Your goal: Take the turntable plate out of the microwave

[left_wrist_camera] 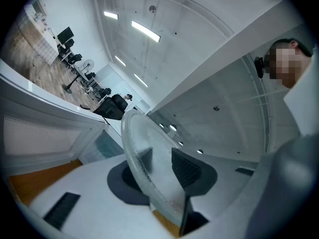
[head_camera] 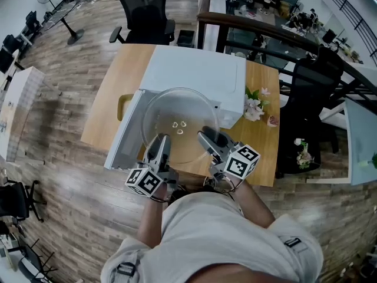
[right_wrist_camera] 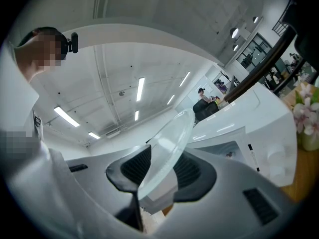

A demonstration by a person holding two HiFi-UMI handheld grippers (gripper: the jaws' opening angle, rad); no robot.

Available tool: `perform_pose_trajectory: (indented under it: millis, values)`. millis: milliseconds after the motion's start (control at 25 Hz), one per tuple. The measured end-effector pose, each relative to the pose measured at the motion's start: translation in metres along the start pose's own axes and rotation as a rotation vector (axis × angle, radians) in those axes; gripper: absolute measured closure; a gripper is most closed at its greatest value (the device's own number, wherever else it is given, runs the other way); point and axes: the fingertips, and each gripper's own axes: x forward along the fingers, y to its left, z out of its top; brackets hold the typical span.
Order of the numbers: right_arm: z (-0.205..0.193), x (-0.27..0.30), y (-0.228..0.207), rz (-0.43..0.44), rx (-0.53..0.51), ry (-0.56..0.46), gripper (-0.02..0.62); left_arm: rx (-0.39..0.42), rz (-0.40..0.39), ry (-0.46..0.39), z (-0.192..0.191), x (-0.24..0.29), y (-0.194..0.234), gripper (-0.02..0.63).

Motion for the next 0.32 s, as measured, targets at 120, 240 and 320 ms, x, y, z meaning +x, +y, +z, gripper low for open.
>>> perform_pose_trajectory:
  millis: [120, 240, 320]
  values:
    - [0.0005, -0.0017, -0.0028, -0.006, 0.000, -0.001, 0.457, -0.002, -0.001, 0.004, -0.0023, 0.0023, -0.0005, 0.462]
    - [0.0000, -0.0020, -0.0063, -0.004, 0.001, -0.006, 0.457, 0.000, -0.007, 0.004, -0.0041, 0.0051, 0.0006, 0.462]
    - [-0.0003, -0.0020, -0.0083, -0.004, 0.002, -0.006, 0.457, 0.003, -0.009, 0.008, -0.0048, 0.0067, 0.0012, 0.462]
